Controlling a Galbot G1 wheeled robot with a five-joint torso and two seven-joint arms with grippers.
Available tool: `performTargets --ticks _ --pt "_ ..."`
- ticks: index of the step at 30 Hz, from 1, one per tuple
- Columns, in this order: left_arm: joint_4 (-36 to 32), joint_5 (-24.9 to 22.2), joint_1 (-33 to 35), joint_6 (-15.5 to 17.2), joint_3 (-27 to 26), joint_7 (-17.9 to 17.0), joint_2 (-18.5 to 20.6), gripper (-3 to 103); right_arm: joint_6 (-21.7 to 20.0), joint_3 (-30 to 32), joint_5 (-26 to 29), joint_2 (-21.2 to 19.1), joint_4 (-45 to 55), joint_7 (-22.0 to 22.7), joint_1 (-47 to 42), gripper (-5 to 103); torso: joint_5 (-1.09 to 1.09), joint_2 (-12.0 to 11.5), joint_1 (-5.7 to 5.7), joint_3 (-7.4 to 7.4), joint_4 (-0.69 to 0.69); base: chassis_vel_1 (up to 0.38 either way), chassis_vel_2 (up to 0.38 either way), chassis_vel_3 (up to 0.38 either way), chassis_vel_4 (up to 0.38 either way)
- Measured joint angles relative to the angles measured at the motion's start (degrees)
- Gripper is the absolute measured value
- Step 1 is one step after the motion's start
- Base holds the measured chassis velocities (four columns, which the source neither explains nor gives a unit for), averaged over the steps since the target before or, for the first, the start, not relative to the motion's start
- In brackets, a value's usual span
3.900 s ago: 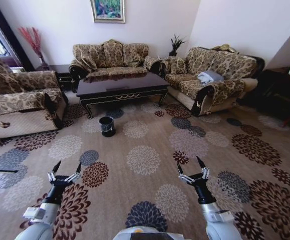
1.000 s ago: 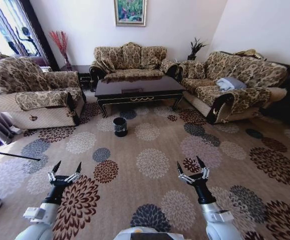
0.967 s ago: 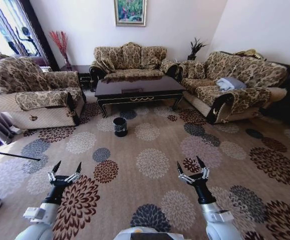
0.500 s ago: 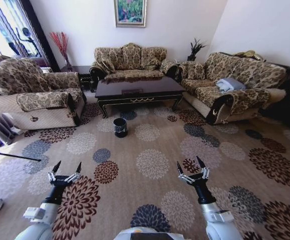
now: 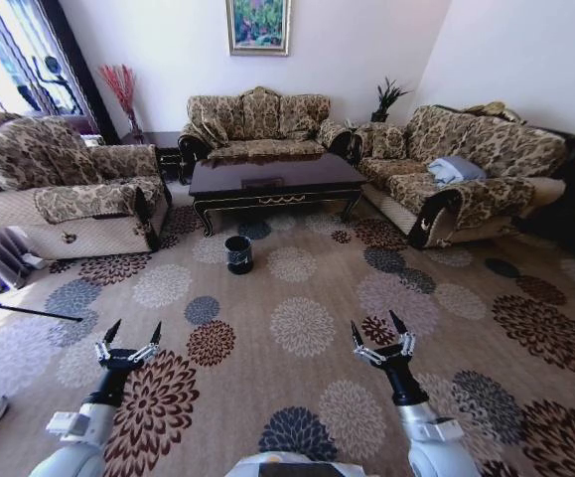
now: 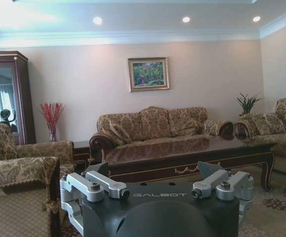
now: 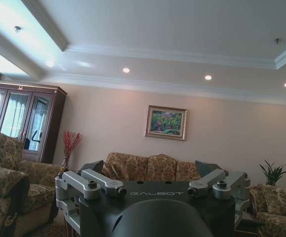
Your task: Move to the front of the table and pick up the trash from the floor, then place it into the trash bin.
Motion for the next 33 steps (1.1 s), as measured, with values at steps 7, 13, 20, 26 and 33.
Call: performTargets --ticks 7,13,20,26,33 --pt "0.0 0.0 0.0 0.0 0.0 0.0 0.0 100 0.0 0.0 0.0 0.0 0.0 0.0 0.0 100 0.0 -0.14 -0.07 -0.07 -0.01 0.0 0.0 0.0 0.0" --pt "0.0 0.0 0.0 0.0 0.0 0.0 0.0 100 0.0 0.0 0.0 0.0 0.0 0.0 0.0 100 0.0 -0.2 -0.1 -0.11 0.01 0.0 0.0 0.0 0.0" --pt "0.0 0.0 0.0 0.0 0.0 0.0 0.0 100 0.0 0.0 0.0 0.0 0.0 0.0 0.0 100 0.0 -0.28 -0.14 -0.14 0.0 0.0 0.0 0.0 0.0" --pt "0.0 0.0 0.0 0.0 0.0 0.0 0.0 100 0.0 0.0 0.0 0.0 0.0 0.0 0.0 100 0.0 -0.31 -0.15 -0.16 -0.01 0.0 0.0 0.0 0.0" --pt "0.0 0.0 0.0 0.0 0.0 0.0 0.0 100 0.0 0.0 0.0 0.0 0.0 0.0 0.0 100 0.0 -0.35 -0.17 -0.18 0.0 0.0 0.0 0.0 0.0"
